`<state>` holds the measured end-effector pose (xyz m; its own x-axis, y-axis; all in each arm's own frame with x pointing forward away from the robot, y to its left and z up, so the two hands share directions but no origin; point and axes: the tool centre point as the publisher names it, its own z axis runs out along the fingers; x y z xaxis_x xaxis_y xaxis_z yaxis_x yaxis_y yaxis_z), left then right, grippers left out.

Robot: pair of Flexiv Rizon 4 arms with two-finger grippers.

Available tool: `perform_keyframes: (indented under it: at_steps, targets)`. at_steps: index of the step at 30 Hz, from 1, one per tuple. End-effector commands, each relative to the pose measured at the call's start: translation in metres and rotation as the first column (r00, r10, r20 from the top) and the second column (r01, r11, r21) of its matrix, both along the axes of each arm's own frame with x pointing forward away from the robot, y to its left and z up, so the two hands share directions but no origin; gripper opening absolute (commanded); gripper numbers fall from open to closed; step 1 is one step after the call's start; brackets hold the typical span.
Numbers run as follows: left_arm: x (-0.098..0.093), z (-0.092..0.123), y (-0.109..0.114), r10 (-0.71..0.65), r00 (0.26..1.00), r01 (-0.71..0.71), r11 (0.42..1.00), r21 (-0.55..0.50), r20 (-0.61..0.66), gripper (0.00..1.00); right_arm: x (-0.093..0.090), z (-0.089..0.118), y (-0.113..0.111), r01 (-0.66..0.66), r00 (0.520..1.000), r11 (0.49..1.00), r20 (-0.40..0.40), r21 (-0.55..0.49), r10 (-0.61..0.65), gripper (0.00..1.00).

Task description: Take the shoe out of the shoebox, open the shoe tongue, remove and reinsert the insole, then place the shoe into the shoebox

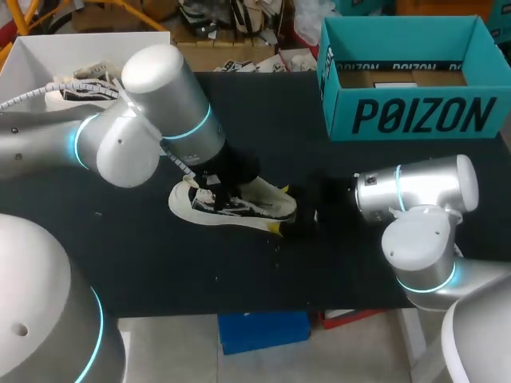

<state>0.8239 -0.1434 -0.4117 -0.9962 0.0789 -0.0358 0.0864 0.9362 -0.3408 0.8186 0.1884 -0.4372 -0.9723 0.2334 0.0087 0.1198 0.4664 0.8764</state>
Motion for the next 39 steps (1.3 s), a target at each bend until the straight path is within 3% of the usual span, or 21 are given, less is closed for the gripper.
perform_keyframes:
  at_steps: [1,29,38,39]
  targets:
    - [-0.001,0.011,-0.002,-0.016,0.999,0.014,0.999,-0.037,-0.036,0.0,-0.002,-0.002,0.004,-0.001,1.0,1.0,-0.001,0.0,0.001,0.0]
    - [-0.008,0.052,0.001,-0.041,0.998,0.034,0.988,-0.15,-0.043,0.0,-0.002,-0.002,0.004,-0.001,1.0,1.0,-0.001,0.0,0.001,0.0]
    - [-0.004,0.028,-0.019,-0.026,0.999,0.023,0.993,-0.115,-0.029,0.0,-0.002,-0.002,0.004,-0.001,1.0,1.0,-0.001,0.0,0.001,0.0]
    - [-0.003,0.024,-0.024,-0.034,0.999,0.031,0.993,-0.11,-0.027,0.09,-0.002,-0.002,0.004,-0.001,1.0,1.0,-0.001,0.0,0.001,0.0]
